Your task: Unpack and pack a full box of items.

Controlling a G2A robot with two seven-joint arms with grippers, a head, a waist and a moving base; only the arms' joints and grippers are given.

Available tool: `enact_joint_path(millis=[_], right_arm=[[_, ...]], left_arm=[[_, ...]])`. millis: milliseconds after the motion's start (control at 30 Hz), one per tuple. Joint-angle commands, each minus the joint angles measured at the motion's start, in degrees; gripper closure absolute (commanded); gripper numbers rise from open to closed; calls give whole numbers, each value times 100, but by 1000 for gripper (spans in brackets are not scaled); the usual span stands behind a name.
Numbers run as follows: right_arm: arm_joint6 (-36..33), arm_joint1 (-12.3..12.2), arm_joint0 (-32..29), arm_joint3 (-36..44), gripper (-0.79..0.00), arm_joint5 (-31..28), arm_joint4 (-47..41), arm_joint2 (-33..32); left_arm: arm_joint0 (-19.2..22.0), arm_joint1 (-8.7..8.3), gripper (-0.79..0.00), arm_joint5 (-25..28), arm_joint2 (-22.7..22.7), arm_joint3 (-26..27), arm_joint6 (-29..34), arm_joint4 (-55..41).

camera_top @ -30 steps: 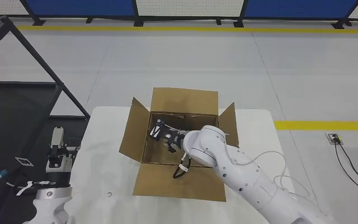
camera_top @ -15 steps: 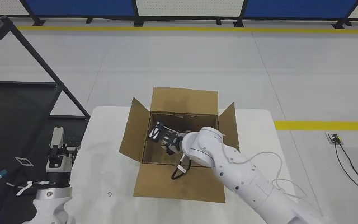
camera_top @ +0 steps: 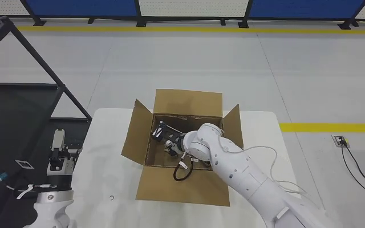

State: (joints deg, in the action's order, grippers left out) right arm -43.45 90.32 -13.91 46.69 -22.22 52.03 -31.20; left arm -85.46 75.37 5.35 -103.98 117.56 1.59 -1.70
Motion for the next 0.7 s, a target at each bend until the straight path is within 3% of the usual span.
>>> enact_joint_path(millis=[0,133,300,367,433,667], right_arm=[[50,60,50,-138,-231,-84,-6,36],[163,145,113,-351,-336,-221,4,62],[242,206,146,-503,-394,-266,41,45],[274,215,144,-527,-459,-269,63,21],[303,214,130,-523,-573,-280,88,-11],[414,115,-16,-239,-686,-311,286,-189]], left_arm=[[0,0,-785,0,0,0,0,0],[0,0,-785,0,0,0,0,0],[0,0,-785,0,0,0,0,0],[0,0,-785,0,0,0,0,0],[0,0,-785,0,0,0,0,0],[0,0,-785,0,0,0,0,0]])
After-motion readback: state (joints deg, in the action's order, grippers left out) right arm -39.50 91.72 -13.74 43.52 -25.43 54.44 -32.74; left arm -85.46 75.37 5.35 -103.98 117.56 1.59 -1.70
